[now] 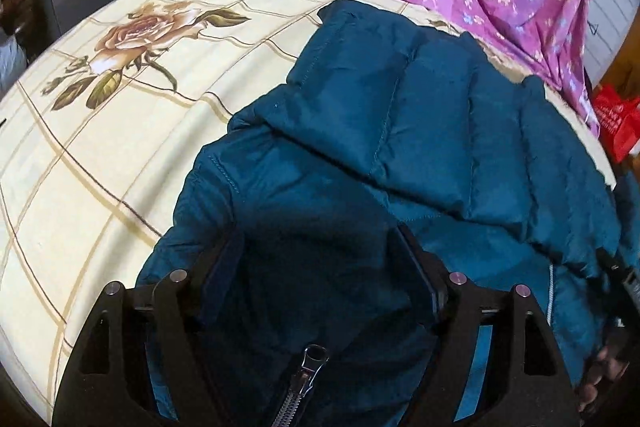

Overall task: Fold large clothes
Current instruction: 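Move the right tool to the jacket's side panel and grasp it, then lift the grasped side with the right tool and fold it over the body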

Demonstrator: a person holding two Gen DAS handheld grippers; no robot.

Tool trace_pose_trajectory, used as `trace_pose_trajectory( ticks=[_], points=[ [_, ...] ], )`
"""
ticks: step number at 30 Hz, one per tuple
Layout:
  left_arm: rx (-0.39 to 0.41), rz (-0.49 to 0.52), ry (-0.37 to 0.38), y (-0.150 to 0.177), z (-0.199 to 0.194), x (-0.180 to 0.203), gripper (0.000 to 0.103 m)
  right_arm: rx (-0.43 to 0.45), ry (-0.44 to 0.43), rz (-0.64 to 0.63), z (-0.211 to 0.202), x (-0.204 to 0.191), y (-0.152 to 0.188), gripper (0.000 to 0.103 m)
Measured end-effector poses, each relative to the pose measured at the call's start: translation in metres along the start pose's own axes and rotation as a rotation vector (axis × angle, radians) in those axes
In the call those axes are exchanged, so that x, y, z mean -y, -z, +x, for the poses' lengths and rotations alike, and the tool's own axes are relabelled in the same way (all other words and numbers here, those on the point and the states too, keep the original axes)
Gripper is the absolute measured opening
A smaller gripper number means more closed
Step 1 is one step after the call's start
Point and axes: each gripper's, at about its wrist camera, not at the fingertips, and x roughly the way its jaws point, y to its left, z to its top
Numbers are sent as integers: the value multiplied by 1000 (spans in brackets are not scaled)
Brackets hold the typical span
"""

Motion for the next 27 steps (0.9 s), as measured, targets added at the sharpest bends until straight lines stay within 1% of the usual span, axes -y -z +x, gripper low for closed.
trace_pose_trajectory(
  ticks=[1,2,3,4,6,7,9,10,11,12,13,15,18,21,23,24,26,27],
  points=[
    [0,-1,-2,0,0,0,76,4,-6,21,-1,1,-3,103],
    [-1,-6,-5,0,0,-1,76,20,-8,55,-11,1,-4,103],
    [-4,-10,-6,0,1,0,76,41,-5,62,-19,0,-3,103],
    [-5,-18,-4,-1,0,-1,76,90,-4,47,-32,-7,-5,103],
    [-6,-24,-6,0,0,0,76,153,19,-11,-43,-24,-9,103],
    [-6,-19,-11,0,0,0,76,164,24,-48,-43,-32,-9,103],
    [-6,-18,-13,1,-1,2,76,111,-3,-75,-28,-39,-7,103],
    [-6,-21,-10,0,-1,1,76,66,-18,-72,-15,-38,-5,103],
    [-8,-19,-11,1,-1,2,76,35,-12,-69,-5,-37,-3,103],
    [-8,-17,-13,1,-1,2,76,-15,19,-71,9,-35,-1,103],
    [-10,-17,-13,1,-1,2,76,-20,39,-89,13,-36,0,103],
    [-13,-28,-10,1,-3,1,76,0,45,-87,4,-37,-3,103],
    [-5,-58,10,1,-9,-1,76,92,65,-72,-24,-32,-4,103],
    [5,-50,17,2,-14,2,76,185,125,-37,-58,-6,-5,103],
    [6,-38,22,3,-16,6,76,214,187,22,-74,34,-10,103],
    [6,-32,29,3,-17,8,76,219,203,59,-79,52,-12,103],
    [16,-17,44,3,-21,14,76,222,208,143,-89,106,-18,103],
    [18,-11,47,3,-23,16,76,217,214,166,-93,125,-20,103]
  ],
)
